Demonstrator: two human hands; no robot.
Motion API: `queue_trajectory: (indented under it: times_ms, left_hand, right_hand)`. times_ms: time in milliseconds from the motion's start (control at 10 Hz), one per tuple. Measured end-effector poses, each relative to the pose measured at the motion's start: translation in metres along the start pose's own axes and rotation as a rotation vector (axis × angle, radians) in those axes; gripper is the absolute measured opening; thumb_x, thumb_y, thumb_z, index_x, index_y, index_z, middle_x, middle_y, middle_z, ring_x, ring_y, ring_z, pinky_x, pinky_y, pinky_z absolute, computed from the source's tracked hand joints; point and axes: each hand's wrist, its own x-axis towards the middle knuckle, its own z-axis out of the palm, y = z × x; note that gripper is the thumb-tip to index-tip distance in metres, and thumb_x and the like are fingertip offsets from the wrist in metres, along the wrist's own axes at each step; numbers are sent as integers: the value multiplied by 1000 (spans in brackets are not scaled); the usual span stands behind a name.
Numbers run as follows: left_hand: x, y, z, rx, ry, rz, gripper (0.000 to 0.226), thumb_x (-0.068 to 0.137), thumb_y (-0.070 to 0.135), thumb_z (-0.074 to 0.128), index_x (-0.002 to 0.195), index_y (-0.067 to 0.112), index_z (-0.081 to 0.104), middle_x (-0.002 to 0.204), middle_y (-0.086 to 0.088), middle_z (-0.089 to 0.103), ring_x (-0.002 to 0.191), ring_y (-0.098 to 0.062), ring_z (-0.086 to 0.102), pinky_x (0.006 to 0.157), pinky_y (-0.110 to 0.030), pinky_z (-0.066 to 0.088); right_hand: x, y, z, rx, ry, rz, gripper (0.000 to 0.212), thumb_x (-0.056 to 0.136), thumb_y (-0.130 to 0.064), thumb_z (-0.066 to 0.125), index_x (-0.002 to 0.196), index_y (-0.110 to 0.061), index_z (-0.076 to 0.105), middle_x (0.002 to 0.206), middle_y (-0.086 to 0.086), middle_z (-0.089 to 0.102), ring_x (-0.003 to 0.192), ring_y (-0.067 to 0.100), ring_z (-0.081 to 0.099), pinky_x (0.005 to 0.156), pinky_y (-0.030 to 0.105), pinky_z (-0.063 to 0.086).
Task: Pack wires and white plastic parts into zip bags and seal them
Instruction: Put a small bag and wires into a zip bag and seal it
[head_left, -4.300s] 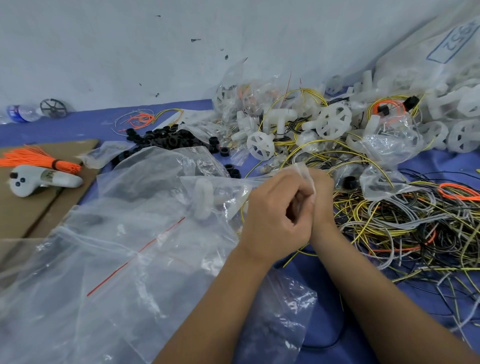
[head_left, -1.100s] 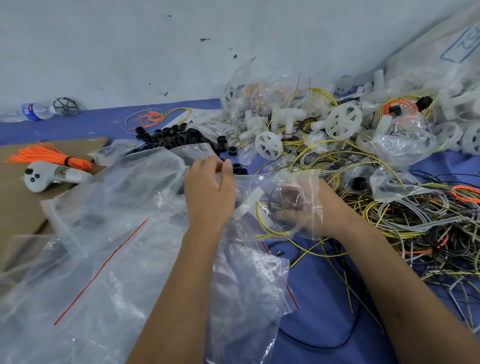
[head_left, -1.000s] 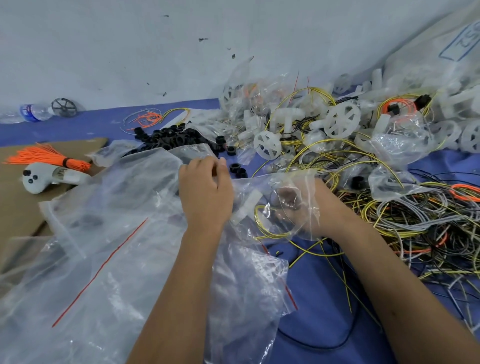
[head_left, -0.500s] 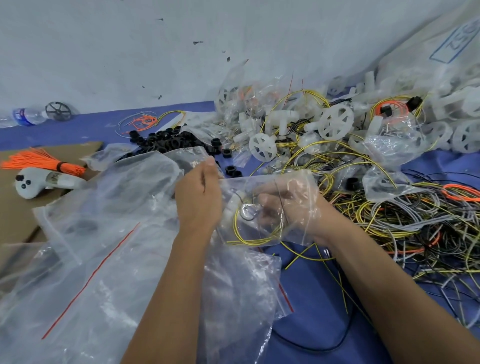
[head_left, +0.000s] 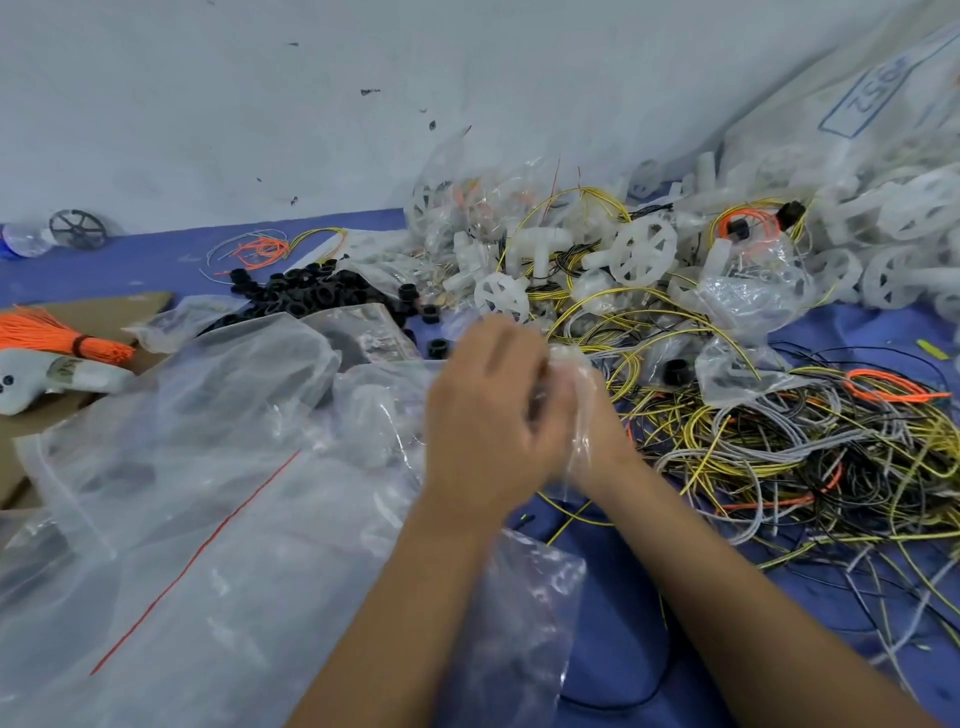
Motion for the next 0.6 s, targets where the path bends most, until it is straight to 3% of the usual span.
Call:
queue_trajectory:
  times_ms: [100, 200, 300, 400, 500, 600]
  left_hand:
    - [-12, 15, 22, -44, -220, -45, 39, 91, 51, 61, 86, 14, 54, 89, 3, 48, 75, -12, 39, 66, -23, 32]
    - [-13, 2, 25, -3, -194, -226, 36, 88, 54, 58, 88, 19, 48, 86, 8, 48, 73, -14, 47, 64, -29, 39]
    - [-16, -8, 26, 65, -185, -343, 28, 92, 48, 54, 88, 22, 47, 85, 8, 50, 73, -15, 48, 64, -36, 40]
    - [-19, -16, 27, 147, -208, -425, 19, 93, 38, 56, 87, 23, 46, 88, 8, 51, 75, -15, 45, 62, -34, 32]
    - [-19, -21, 27, 198, -237, -452, 19, 94, 32, 58, 85, 20, 46, 89, 4, 54, 80, -19, 48, 64, -33, 28]
    - [-19, -22, 27, 214, -258, -427, 18, 95, 29, 58, 85, 19, 46, 89, 0, 56, 81, -23, 50, 65, -34, 29]
  right_hand:
    - [-10, -14, -6, 364, 98, 219, 41, 108, 0, 22, 80, -20, 44, 81, -7, 52, 57, -5, 60, 53, 7, 47]
    - [-7, -11, -15, 637, -31, 91, 40, 92, 25, 38, 73, -7, 53, 67, -4, 55, 58, -1, 53, 55, 16, 45]
    - [-3, -5, -23, 550, -143, 185, 44, 82, 24, 38, 58, -7, 59, 54, 4, 52, 49, 12, 46, 48, 25, 37]
    - [0, 3, -25, 507, -119, 150, 43, 89, 15, 49, 67, -14, 72, 61, 1, 66, 52, 8, 55, 50, 21, 44]
    - [1, 7, -28, 427, -94, 148, 28, 95, 2, 60, 83, -14, 80, 76, 2, 76, 66, 14, 68, 63, 32, 58]
    - [3, 10, -30, 217, 74, 115, 14, 94, -10, 68, 85, -11, 79, 75, 2, 76, 69, 21, 74, 67, 45, 62]
